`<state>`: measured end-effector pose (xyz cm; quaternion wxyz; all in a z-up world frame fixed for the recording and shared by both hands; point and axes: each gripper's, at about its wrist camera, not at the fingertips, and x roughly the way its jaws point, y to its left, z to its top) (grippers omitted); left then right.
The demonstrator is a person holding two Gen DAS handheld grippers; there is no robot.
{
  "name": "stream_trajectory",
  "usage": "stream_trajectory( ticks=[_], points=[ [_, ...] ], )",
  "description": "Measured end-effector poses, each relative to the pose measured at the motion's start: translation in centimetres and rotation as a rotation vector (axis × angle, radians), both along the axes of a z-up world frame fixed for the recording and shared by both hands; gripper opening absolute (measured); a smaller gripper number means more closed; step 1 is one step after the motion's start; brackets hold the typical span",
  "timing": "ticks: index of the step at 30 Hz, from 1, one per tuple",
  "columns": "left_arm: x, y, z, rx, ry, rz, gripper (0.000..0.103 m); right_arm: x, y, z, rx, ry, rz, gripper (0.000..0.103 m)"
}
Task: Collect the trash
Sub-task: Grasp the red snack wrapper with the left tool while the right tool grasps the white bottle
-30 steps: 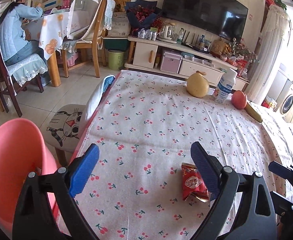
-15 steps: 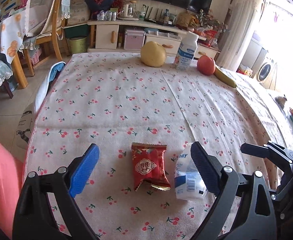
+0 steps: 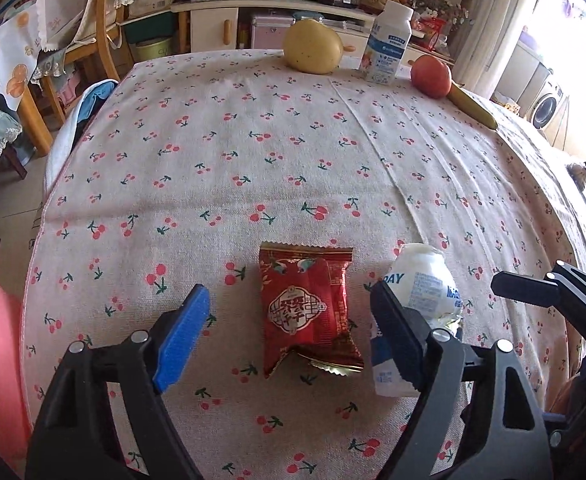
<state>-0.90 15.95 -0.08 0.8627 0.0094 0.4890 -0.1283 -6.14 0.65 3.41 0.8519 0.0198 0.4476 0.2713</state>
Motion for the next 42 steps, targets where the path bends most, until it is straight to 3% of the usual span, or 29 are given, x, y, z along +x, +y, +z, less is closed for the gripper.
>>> stream_trajectory(
  ticks=[8, 10, 12, 30, 35, 39, 40, 41, 42],
  points=[
    [0.4, -0.7, -0.1, 0.058, -0.012, -0.006, 0.062, 0.6, 1.1, -0.8, -0.019, 0.008, 0.009, 0.092],
    [0.5, -0.5, 0.0, 0.052, -0.011, 0.002, 0.049, 0.7, 1.4, -1.1, -0.035, 0.003, 0.009, 0.092],
    [0.5, -0.2, 0.1, 0.046, -0.008, 0.014, 0.044, 0.9, 1.8, -1.3, -0.051, -0.001, 0.013, 0.092],
    [1.1, 2.9, 2.0, -0.032, -0.046, 0.128, 0.044, 2.9, 3.6, -2.5, -0.169, -0.057, 0.028, 0.094],
    [1.3, 3.3, 1.9, -0.069, -0.032, 0.141, 0.044, 3.5, 3.0, -2.6, -0.14, -0.059, 0.007, 0.093],
    [1.2, 3.3, 2.1, -0.073, -0.037, 0.14, 0.044, 3.8, 2.2, -2.4, -0.117, -0.056, -0.007, 0.089],
    [1.1, 3.3, 2.1, -0.073, -0.038, 0.139, 0.044, 3.8, 2.1, -2.4, -0.116, -0.055, -0.007, 0.085],
    [1.1, 3.3, 2.1, -0.073, -0.038, 0.139, 0.044, 3.8, 2.1, -2.4, -0.121, -0.059, -0.011, 0.071],
    [1.1, 3.3, 2.1, -0.074, -0.038, 0.141, 0.044, 3.7, 2.0, -2.3, -0.135, -0.07, -0.017, 0.064]
  ],
)
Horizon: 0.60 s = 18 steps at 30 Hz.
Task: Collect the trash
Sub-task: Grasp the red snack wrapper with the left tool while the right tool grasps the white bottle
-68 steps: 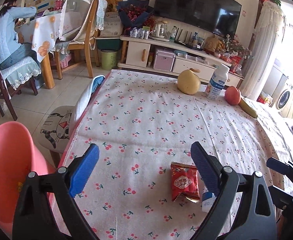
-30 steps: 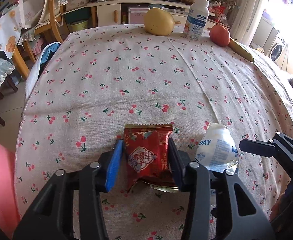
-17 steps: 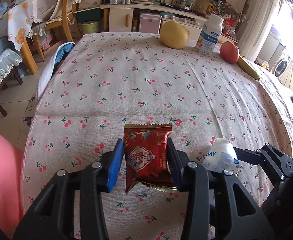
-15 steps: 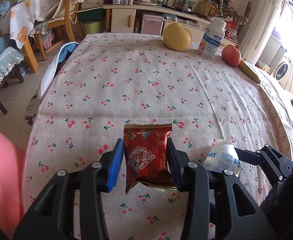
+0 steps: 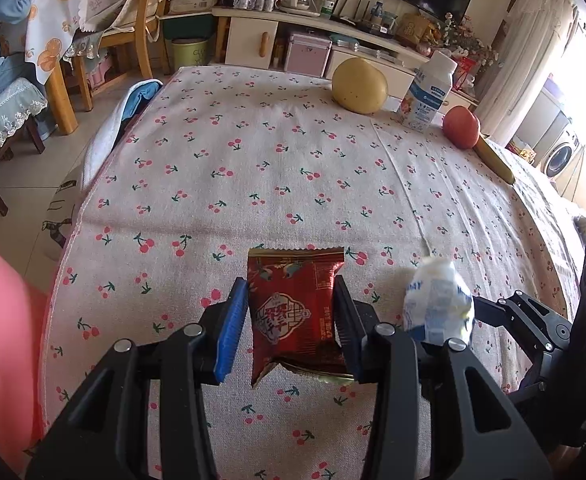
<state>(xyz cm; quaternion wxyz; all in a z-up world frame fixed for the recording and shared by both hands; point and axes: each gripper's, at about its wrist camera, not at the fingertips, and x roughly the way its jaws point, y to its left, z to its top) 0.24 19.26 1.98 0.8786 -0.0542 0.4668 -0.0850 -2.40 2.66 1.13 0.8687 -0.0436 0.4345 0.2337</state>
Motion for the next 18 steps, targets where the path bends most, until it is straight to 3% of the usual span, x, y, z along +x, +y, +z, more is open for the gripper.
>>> stream_trajectory(
  ticks=[3, 8, 9, 11, 18],
  points=[
    [0.0, -0.1, 0.0, -0.004, 0.002, 0.0, 0.044, 0.0, -0.2, 0.0, -0.008, -0.001, 0.001, 0.06],
    [-0.2, -0.1, 0.0, 0.0, 0.001, 0.002, 0.044, 0.1, -0.8, 0.0, -0.003, -0.001, -0.03, 0.061],
    [-0.2, -0.1, 0.1, -0.002, 0.0, 0.002, 0.044, 0.2, -1.0, 0.0, -0.004, 0.0, -0.038, 0.064],
    [-0.2, -0.1, 0.1, -0.005, 0.0, -0.001, 0.044, 0.4, -1.6, -0.1, -0.018, 0.003, -0.082, 0.085],
    [-0.4, 0.0, 0.2, -0.003, -0.006, -0.004, 0.044, 1.3, -3.3, -0.1, 0.031, 0.021, -0.164, 0.089]
  ],
)
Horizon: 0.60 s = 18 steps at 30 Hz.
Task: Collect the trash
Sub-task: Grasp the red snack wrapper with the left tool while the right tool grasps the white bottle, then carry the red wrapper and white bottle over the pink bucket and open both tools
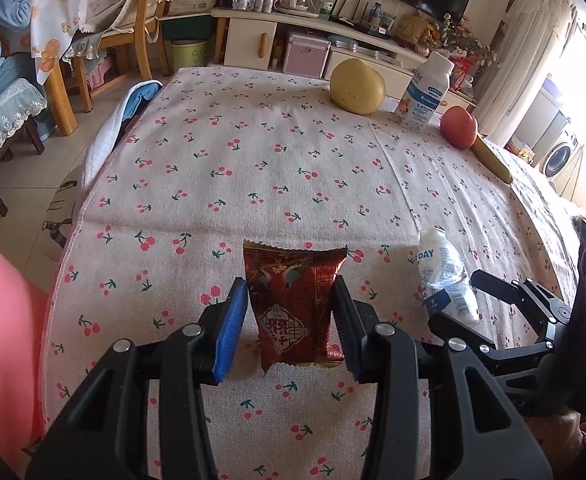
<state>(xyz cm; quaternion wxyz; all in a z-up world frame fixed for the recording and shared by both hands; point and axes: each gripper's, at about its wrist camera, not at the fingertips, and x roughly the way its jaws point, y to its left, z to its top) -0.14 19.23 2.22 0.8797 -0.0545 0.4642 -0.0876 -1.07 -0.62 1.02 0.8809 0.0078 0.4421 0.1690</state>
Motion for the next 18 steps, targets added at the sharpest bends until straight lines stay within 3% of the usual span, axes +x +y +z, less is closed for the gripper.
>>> stream_trajectory(
  ticks=[4, 6, 8, 11, 18],
  points=[
    [-0.1, -0.01, 0.09, 0.002, -0.004, -0.003, 0.044, 0.14, 0.63, -0.13, -0.032, -0.012, 0.008, 0.089],
    [-0.11, -0.01, 0.19, 0.001, -0.006, -0.005, 0.044, 0.14, 0.77, -0.12, -0.041, -0.018, 0.011, 0.084],
    [-0.23, -0.03, 0.3, -0.003, -0.012, -0.007, 0.044, 0.05, 0.76, 0.02, -0.053, -0.028, 0.015, 0.064],
    [-0.31, -0.06, 0.37, -0.005, -0.015, -0.01, 0.044, 0.14, 0.63, 0.1, -0.068, -0.035, 0.011, 0.053],
    [-0.65, 0.25, 0.77, -0.009, -0.03, -0.007, 0.044, 0.11, -0.11, 0.26, -0.055, -0.043, 0.003, 0.052]
  ],
)
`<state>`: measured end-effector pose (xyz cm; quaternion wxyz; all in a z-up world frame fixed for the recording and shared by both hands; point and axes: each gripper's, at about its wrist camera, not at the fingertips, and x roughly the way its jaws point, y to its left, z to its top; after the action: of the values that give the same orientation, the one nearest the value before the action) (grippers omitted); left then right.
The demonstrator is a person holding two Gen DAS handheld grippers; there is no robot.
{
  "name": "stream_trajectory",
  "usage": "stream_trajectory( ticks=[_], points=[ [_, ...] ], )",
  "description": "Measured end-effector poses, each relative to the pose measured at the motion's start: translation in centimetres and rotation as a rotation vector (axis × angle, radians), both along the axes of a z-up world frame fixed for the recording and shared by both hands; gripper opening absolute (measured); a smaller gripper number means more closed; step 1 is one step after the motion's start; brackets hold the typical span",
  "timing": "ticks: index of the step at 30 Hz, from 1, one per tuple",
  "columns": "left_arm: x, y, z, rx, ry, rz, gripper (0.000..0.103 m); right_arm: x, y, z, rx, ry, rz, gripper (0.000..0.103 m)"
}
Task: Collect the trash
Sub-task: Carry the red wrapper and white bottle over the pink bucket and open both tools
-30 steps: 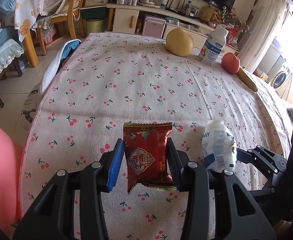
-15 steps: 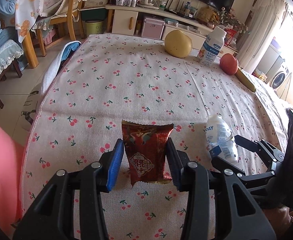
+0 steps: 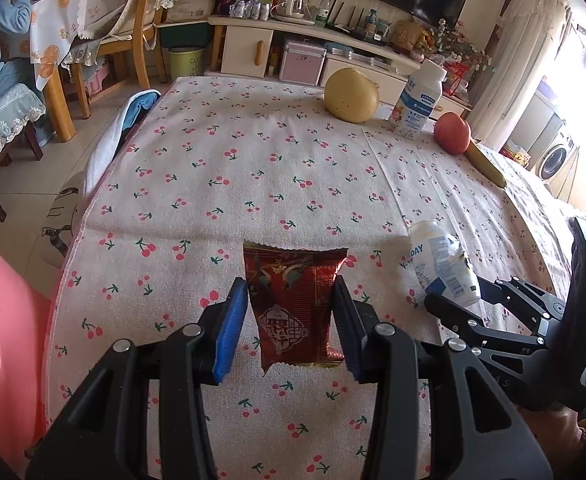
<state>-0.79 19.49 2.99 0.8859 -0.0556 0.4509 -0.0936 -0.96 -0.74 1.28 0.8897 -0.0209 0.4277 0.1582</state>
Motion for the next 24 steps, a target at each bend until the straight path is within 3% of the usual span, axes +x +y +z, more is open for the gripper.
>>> stream_trajectory(
  ticks=[5, 24],
  points=[
    [-0.4, 0.5, 0.6, -0.018, -0.02, 0.004, 0.044, -0.3, -0.2, 1.0, 0.013, -0.029, 0.0, 0.047],
    [-2.2, 4.3, 3.3, -0.077, -0.099, 0.053, 0.044, -2.0, 1.8, 2.9, 0.043, -0.061, 0.034, 0.046]
  ],
)
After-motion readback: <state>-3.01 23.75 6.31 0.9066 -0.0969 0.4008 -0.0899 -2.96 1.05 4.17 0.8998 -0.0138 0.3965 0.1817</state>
